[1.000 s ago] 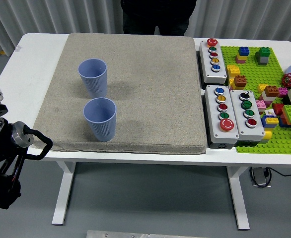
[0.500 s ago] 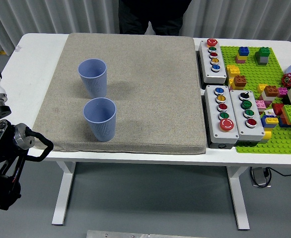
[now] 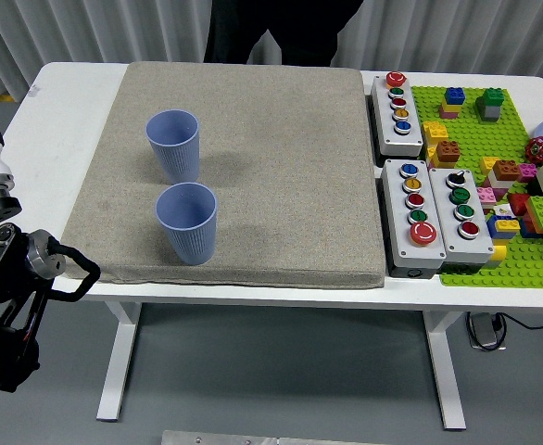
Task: Pick cup pour cup place
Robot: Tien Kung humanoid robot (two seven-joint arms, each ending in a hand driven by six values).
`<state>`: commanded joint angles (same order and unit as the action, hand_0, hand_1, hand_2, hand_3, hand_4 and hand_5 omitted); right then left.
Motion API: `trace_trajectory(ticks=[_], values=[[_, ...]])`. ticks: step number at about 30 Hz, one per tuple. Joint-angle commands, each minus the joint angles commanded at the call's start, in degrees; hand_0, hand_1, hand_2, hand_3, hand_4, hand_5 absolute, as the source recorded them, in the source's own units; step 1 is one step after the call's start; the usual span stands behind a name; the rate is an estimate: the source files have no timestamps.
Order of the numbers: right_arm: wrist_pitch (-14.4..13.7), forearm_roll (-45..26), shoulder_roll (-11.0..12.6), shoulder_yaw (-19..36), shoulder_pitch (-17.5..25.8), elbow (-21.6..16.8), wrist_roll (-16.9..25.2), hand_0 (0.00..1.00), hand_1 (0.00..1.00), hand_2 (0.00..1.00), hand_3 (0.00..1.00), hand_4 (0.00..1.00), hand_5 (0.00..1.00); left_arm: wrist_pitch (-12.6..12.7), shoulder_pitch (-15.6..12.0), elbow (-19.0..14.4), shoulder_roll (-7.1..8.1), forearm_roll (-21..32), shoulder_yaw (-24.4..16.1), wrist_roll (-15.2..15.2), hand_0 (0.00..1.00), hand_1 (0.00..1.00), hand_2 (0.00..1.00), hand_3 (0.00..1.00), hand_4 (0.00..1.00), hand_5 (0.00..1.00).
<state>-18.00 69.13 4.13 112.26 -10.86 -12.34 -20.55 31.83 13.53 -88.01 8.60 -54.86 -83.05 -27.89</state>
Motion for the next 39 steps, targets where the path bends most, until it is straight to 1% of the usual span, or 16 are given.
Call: trace_trajectory(ticks=[24,33,39], values=[[-0.1,0.3,-0.1,0.5,0.0,-0.1,-0.1,0.675,0.614,0.565,0.573,0.002,0.174,0.3,-0.2,-0.5,0.14,-0.5,0.3,0.6,0.761,0.787,0.826,0.855,0.773,0.998],[-0.1,0.8,-0.3,0.5,0.9,-0.1,-0.4,0.675,0.614,0.565,0.574,0.002,0.175,0.5,-1.1,-0.5,0.13,-0.5,1.2,0.6,0.762,0.788,0.826,0.855,0.774,0.998],[-0.6,0.0,-0.4,-0.1,1.3,-0.1,-0.6,0.674,0.614,0.565,0.574,0.002,0.173,0.5,-1.3,-0.6,-0.22,-1.0,1.8,0.9,0.762,0.789,0.826,0.856,0.773,0.998]])
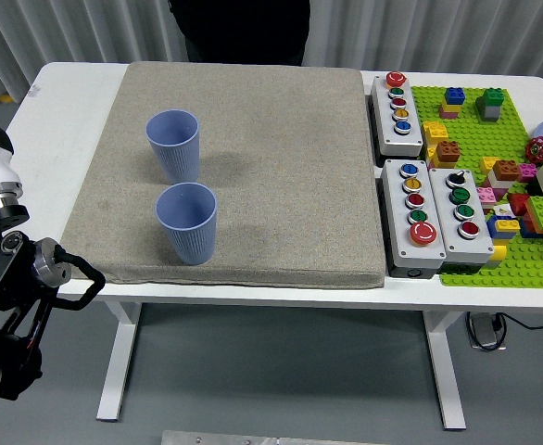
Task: Pick cup pour cup place
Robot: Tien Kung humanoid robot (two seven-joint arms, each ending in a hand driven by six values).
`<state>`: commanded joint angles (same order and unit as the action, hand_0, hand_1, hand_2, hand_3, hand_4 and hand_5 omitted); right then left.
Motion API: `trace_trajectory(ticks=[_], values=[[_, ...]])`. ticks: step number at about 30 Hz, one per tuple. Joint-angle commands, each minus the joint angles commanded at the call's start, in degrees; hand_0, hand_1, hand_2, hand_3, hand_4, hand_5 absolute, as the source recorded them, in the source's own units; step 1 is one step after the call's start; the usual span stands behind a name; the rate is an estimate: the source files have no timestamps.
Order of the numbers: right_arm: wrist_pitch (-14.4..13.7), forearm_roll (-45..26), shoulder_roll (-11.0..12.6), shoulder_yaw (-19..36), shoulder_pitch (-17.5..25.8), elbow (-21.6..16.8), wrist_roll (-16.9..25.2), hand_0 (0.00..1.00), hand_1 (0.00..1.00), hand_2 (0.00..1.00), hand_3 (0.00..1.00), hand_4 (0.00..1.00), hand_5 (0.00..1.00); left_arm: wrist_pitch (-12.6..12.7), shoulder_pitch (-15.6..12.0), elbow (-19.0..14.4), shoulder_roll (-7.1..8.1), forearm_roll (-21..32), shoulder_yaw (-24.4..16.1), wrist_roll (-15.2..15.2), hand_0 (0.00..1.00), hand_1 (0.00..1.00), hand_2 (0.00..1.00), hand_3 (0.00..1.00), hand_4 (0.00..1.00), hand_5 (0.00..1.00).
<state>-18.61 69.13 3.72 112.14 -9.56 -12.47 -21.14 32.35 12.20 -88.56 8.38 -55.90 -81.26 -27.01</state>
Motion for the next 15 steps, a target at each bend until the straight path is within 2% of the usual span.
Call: trace_trajectory(ticks=[15], values=[[-0.5,-1.5,0.9,-1.3,-1.2,0.2,-0.2,0.674,0.614,0.566,0.574,0.002,0.181,0.1,-0.6,-1.9,0.41,-0.5,-2.1,0.1,0.763,0.79,0.827,0.855,0.766,0.998]])
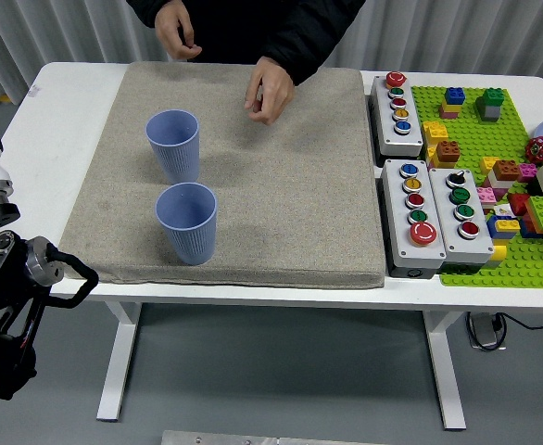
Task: Pick cup pour cup place
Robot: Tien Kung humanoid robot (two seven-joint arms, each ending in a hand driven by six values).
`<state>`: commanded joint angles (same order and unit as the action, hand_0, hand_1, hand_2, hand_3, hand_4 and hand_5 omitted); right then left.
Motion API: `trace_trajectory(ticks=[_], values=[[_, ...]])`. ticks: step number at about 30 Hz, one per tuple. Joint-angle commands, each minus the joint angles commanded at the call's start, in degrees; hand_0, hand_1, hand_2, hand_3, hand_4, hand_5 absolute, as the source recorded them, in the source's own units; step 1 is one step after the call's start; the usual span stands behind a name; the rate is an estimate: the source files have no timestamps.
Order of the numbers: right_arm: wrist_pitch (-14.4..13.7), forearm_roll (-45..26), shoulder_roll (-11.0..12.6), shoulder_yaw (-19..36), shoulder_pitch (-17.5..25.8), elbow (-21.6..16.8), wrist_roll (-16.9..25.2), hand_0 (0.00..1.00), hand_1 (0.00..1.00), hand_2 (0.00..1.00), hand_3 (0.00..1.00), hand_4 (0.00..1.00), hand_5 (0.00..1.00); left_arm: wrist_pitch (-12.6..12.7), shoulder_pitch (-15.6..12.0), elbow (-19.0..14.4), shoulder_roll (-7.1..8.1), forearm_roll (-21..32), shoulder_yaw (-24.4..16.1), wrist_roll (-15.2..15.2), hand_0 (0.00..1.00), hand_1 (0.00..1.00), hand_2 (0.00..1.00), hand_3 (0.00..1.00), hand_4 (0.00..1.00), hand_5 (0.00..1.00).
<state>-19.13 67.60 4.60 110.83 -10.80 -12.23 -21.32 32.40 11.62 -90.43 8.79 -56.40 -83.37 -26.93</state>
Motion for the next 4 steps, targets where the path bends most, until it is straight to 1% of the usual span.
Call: trace_trajectory(ticks=[4], values=[[0.0,0.9,0.4,0.4,-0.6,0.0,-0.1,0.674,0.614,0.566,0.574,0.002,0.181,0.2,-1.2,-1.1,0.29,0.2,-1.0,-0.1,0.763,0.79,0.827,0.855,0.766,0.998]])
